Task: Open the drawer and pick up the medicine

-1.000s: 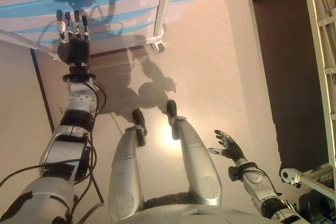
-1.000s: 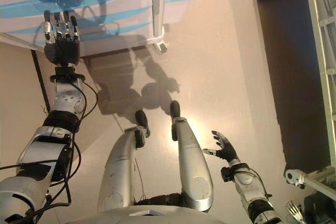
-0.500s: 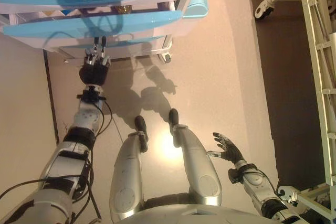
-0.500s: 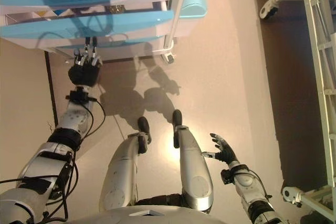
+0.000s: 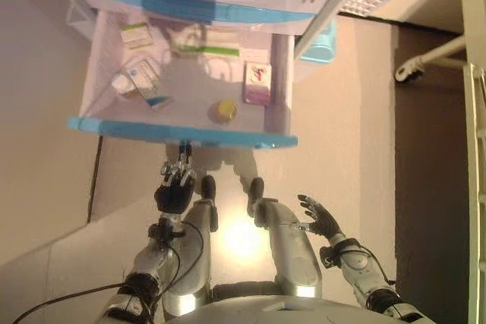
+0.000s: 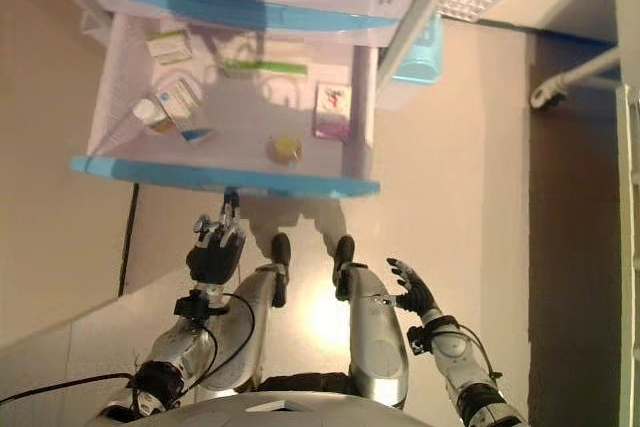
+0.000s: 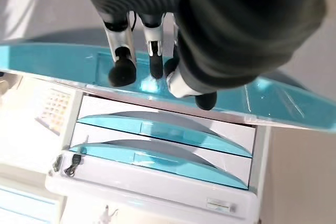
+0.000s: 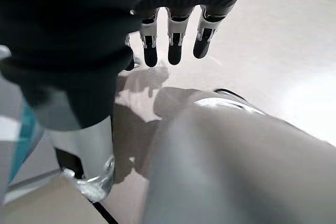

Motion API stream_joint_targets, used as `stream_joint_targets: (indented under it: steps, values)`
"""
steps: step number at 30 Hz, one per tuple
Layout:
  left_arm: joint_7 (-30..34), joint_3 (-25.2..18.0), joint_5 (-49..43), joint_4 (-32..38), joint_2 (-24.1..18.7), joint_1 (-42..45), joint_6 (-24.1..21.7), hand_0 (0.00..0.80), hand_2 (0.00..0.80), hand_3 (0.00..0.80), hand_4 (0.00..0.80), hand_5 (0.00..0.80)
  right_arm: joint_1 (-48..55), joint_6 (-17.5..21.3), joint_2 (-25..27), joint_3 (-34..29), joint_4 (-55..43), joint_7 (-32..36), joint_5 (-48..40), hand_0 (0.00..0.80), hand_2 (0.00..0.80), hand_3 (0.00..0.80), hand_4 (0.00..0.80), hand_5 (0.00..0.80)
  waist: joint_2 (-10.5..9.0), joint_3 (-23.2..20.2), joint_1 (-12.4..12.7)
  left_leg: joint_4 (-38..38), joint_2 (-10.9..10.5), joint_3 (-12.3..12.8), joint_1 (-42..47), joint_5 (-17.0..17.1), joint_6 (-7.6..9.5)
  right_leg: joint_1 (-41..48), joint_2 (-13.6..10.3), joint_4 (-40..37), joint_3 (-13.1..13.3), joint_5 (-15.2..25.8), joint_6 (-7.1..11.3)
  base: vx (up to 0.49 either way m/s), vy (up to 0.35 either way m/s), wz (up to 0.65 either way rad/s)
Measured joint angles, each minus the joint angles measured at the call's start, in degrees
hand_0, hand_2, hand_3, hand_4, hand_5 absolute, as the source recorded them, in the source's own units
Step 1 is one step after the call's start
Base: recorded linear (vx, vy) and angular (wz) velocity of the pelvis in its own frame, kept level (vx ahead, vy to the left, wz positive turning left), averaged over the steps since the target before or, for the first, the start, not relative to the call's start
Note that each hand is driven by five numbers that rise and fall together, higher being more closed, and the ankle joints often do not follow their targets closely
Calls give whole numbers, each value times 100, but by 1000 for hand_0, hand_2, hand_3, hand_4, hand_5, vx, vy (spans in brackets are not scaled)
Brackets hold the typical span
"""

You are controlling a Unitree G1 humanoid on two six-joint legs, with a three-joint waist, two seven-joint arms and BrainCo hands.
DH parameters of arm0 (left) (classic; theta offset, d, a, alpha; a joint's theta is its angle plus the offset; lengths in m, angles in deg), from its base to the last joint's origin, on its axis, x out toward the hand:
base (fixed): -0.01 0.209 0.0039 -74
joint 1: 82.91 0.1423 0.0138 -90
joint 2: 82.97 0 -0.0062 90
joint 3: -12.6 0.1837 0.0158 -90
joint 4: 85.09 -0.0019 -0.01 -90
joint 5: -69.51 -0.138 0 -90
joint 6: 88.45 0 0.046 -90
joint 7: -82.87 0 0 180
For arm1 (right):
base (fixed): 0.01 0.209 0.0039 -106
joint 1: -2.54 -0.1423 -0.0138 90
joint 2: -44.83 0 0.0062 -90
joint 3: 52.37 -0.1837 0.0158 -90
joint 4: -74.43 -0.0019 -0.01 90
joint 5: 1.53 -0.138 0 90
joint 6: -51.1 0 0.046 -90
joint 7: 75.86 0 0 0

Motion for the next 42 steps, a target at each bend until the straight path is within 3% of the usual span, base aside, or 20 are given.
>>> stream_joint_targets:
  steps: [6,10,15,16,17,20,23,25,28,30,32,35,39,42]
  values:
    - [833,-1074,-637,-1064,70,616,1137,800,800,800,800,800,86,-117,109,-274,-60,219,116,0,0,0,0,0,97,25,254,-311,95,-178,414,107,-264,355,49,-22,-260,-184,-190,8,-58,16]
    - [669,-1889,-789,-1460,349,1170,1796,800,800,800,800,800,235,-106,409,-640,167,282,114,0,0,0,0,0,556,11,498,-379,203,-170,499,151,-328,525,31,-18,-538,-331,-268,50,-20,34]
    - [353,-2089,-1420,-1911,360,1583,1944,800,800,800,800,800,238,-83,581,-939,538,292,115,0,0,0,0,0,852,-179,638,-631,171,-234,770,283,-335,729,-17,-40,-642,-428,-255,86,27,14]
    - [242,-2091,-1588,-1936,357,1572,1884,596,596,596,596,596,239,-82,579,-938,646,258,117,0,0,0,0,0,865,-285,638,-651,159,-259,785,284,-337,749,-35,-34,-680,-464,-249,104,32,17]
    - [120,-2087,-1787,-1985,355,1538,1773,0,0,0,0,0,239,-78,577,-939,786,210,117,0,0,0,0,0,862,-430,639,-680,153,-269,808,296,-344,767,-40,-30,-696,-482,-248,114,33,15]
    - [-371,-2057,-2335,-2082,356,1465,1109,0,0,0,0,0,295,-15,572,-1004,1113,-29,114,0,0,0,0,0,822,-892,616,-792,135,-270,1021,288,-345,978,-55,-102,-743,-549,-219,134,41,9]
    - [-1246,-1837,-2985,-2138,298,1331,-177,0,0,0,0,0,365,132,573,-1276,1138,-476,109,0,0,0,0,0,775,-1250,534,-938,99,-272,1227,281,-337,1172,-35,-212,-748,-585,-177,134,41,1]
    - [-2155,-1811,-3557,-2261,284,1251,-1249,0,0,0,0,0,440,293,574,-1397,917,-900,103,0,0,0,0,0,694,-1446,433,-969,92,-278,1265,276,-334,1210,-28,-245,-745,-587,-171,93,44,-2]
    - [-3711,-1710,-5459,-2601,111,1205,-2539,0,0,0,0,0,566,544,576,-1536,222,-1407,118,0,0,0,0,0,567,-1691,290,-1036,104,-274,1346,270,-339,1266,26,-317,-679,-576,-165,35,66,-6]
    - [-4896,-990,-7230,-2679,-119,1203,-3062,0,0,0,0,0,755,515,717,-1517,-921,-1556,186,0,0,0,0,0,538,-1744,154,-1061,101,-245,1378,265,-330,1261,33,-330,-622,-561,-158,8,123,-11]
    - [-5638,-468,-8318,-2664,-197,1250,-3183,0,0,0,0,0,716,561,1033,-1490,-2158,-1480,286,0,0,0,0,0,616,-1816,35,-1138,104,-148,1400,284,-292,1222,49,-374,-509,-494,-131,1,103,-25]
    - [-6266,-336,-9113,-2615,-164,1203,-3111,0,0,0,0,0,557,712,1271,-1501,-3041,-1375,633,0,0,0,0,0,722,-2024,-73,-1254,104,-119,1402,310,-248,1239,80,-537,-465,-404,-91,6,49,-9]
    - [-6454,-1,-9734,-2595,-114,1192,-2690,0,0,0,0,0,208,879,1774,-1038,-3739,-1260,1624,0,0,0,0,0,835,-2177,-55,-1376,96,-76,1440,351,-217,1264,116,-669,-403,-336,-75,-20,12,-4]
    - [-6401,75,-9807,-2670,-58,1242,-2545,0,0,0,0,0,-201,896,2118,-530,-3962,-982,1937,0,0,0,0,0,877,-2222,-18,-1457,90,-197,1525,379,-214,1449,115,-850,-539,-304,-60,-30,-10,19]
